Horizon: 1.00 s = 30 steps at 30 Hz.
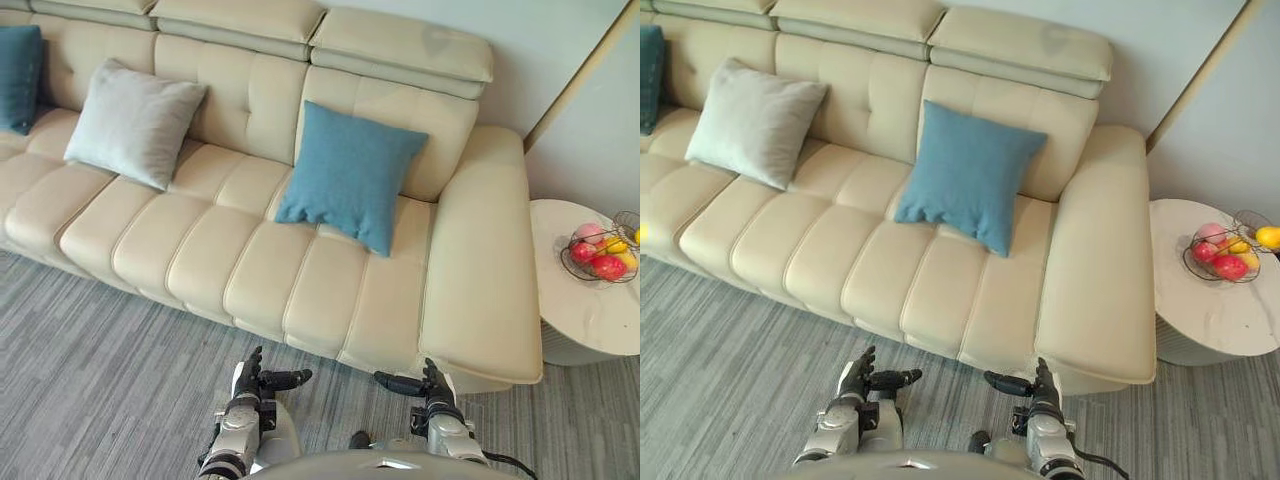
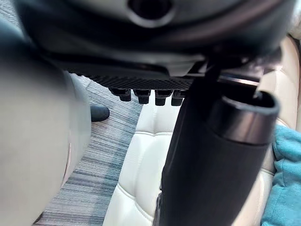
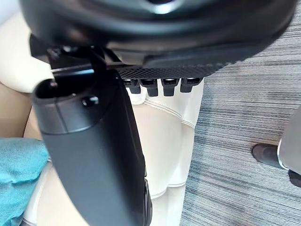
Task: Pick up cushions and gather them together orderly.
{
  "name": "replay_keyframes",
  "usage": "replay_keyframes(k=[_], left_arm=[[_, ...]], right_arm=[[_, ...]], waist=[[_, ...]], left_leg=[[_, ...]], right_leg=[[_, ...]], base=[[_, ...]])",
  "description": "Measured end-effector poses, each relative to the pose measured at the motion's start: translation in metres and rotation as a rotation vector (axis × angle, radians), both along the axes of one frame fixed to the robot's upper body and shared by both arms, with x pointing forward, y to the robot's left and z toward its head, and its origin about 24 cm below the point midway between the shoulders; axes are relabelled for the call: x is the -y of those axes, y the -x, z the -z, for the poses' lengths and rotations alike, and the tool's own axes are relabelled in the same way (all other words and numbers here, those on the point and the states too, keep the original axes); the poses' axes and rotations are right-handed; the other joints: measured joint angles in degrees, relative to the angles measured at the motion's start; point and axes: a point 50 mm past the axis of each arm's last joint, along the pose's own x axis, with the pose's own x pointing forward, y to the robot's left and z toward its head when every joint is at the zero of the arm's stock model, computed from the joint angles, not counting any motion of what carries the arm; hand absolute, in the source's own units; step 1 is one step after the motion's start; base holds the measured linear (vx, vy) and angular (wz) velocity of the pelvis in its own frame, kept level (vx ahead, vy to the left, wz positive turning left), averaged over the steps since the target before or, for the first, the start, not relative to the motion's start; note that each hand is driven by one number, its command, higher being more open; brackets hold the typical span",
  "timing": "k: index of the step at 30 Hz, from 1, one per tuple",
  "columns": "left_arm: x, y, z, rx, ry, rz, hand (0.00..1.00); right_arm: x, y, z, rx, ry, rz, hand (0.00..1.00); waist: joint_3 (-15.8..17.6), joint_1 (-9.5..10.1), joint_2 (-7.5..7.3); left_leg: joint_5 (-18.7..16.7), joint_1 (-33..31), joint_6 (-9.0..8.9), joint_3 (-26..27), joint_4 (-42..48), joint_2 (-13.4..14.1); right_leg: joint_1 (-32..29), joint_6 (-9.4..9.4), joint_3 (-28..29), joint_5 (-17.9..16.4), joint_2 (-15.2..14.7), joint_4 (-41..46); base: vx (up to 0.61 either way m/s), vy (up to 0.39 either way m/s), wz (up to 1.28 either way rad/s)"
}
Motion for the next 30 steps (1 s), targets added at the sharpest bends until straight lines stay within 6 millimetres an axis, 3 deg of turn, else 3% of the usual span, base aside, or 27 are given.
replay_keyframes(k=[2, 3, 4, 5, 8, 16, 17, 18, 30], left_arm=[[0.003, 0.003, 0.002, -0.012, 0.003, 0.006, 1.00], [0.004, 0.003, 0.002, -0.015, 0.003, 0.008, 1.00], [0.006, 0.006, 0.004, -0.033, 0.007, 0.012, 1.00], [0.006, 0.007, 0.004, -0.036, 0.009, 0.010, 1.00], [-0.003, 0.015, 0.007, -0.063, -0.017, -0.006, 1.00], [-0.006, 0.040, 0.018, -0.155, -0.030, 0.006, 1.00], [-0.006, 0.041, 0.018, -0.161, -0.030, 0.007, 1.00], [-0.022, 0.054, 0.025, -0.238, -0.058, -0.004, 1.00], [-0.022, 0.056, 0.025, -0.241, -0.043, -0.029, 1.00]], right_arm=[[0.002, 0.002, 0.001, -0.006, 0.005, 0.000, 1.00], [0.002, 0.002, 0.001, -0.007, 0.005, 0.000, 1.00], [0.002, 0.005, 0.003, -0.022, 0.000, -0.001, 1.00], [-0.002, 0.006, 0.004, -0.031, -0.012, 0.001, 1.00], [-0.013, 0.019, 0.010, -0.071, -0.059, -0.003, 1.00], [0.005, 0.041, 0.016, -0.125, -0.067, 0.146, 1.00], [0.005, 0.042, 0.017, -0.129, -0.070, 0.150, 1.00], [0.026, 0.062, 0.024, -0.222, -0.051, 0.221, 1.00], [0.026, 0.065, 0.025, -0.231, -0.053, 0.222, 1.00]], waist=[[-0.2, -0.89, 0.12], [-0.2, -0.89, 0.19], [-0.4, -1.12, 0.85], [-0.4, -1.13, 0.33], [-2.0, -1.41, -1.18], [-5.4, -2.40, 0.65], [-5.4, -2.41, 0.65], [-4.2, -4.10, -0.75], [-4.3, -4.15, -0.60]], left_leg=[[-8.1, 1.0, 0.44, -1.5, 8.3, -1.8], [-9.1, 1.4, 0.47, -1.5, 9.1, -1.8], [-13.2, 4.3, 0.53, -1.6, 7.9, -1.8], [-14.0, 4.9, 1.16, -1.1, 6.6, -2.3], [-13.0, 6.8, 2.34, 0.8, 2.9, -5.0], [-10.2, 11.6, 4.02, 2.0, -4.8, -8.6], [-10.0, 12.1, 3.91, 2.1, -5.1, -8.6], [-7.1, 19.8, 4.04, 0.1, -15.6, -10.2], [-7.0, 20.5, 4.14, 0.5, -15.9, -10.2]], right_leg=[[-0.8, 1.11, 0.0, 1.3, -1.6, -0.1], [-0.9, 1.29, 0.0, 1.6, -1.7, -0.2], [-1.0, 2.37, 0.7, 2.2, -1.6, -0.2], [-1.0, 2.88, 1.3, 2.6, -1.8, -0.4], [0.1, 4.51, 2.5, 4.8, -3.4, -3.7], [5.1, 5.83, 4.1, 9.2, -4.3, -13.1], [5.5, 5.81, 4.1, 9.2, -4.1, -13.7], [9.4, 2.90, 6.2, 9.5, -3.3, -17.8], [9.8, 2.96, 6.2, 9.6, -3.4, -17.8]], base=[[-0.13, 0.153, 0.17], [-0.10, 0.210, -0.03], [-0.10, 0.224, -0.09], [-0.14, 0.258, -0.15], [-0.06, 0.150, -0.08], [0.06, 0.050, -0.01], [0.09, -0.022, -0.05], [0.05, -0.014, -0.01], [0.00, 0.000, -0.01]])
